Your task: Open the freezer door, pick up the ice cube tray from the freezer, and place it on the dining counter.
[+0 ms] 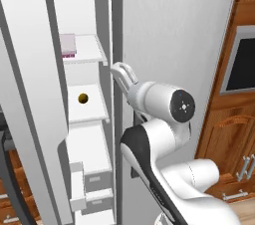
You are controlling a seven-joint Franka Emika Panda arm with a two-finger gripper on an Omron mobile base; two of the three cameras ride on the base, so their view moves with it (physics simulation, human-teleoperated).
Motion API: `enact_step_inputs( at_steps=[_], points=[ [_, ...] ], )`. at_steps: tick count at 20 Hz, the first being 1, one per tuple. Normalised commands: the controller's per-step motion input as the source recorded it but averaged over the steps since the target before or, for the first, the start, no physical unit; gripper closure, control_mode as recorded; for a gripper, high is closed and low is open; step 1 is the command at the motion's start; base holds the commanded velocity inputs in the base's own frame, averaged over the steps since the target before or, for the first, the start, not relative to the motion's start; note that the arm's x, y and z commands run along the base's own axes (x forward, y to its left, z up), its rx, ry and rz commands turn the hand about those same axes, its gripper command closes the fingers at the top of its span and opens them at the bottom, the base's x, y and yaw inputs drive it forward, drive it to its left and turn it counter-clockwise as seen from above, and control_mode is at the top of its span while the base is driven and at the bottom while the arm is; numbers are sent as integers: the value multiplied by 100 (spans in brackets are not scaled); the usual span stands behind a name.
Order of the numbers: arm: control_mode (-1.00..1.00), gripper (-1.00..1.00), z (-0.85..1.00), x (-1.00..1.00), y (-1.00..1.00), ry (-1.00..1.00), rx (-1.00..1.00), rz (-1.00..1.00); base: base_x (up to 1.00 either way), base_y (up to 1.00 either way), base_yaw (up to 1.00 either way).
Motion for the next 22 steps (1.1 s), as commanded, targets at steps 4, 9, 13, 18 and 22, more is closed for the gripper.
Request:
enact_step_inputs(
  at_steps=[4, 9, 13, 18, 22],
  points=[
    [100, -100, 0, 0, 0, 0, 0, 0, 46, 12, 0],
    [100, -100, 0, 0, 0, 0, 0, 0, 29, 20, 0],
    [100, -100, 0, 0, 0, 0, 0, 0, 38, 28, 0],
    [100, -100, 0, 0, 0, 0, 0, 0, 41, 33, 0],
    [100, -100, 0, 0, 0, 0, 0, 0, 18, 37, 3]
  ],
)
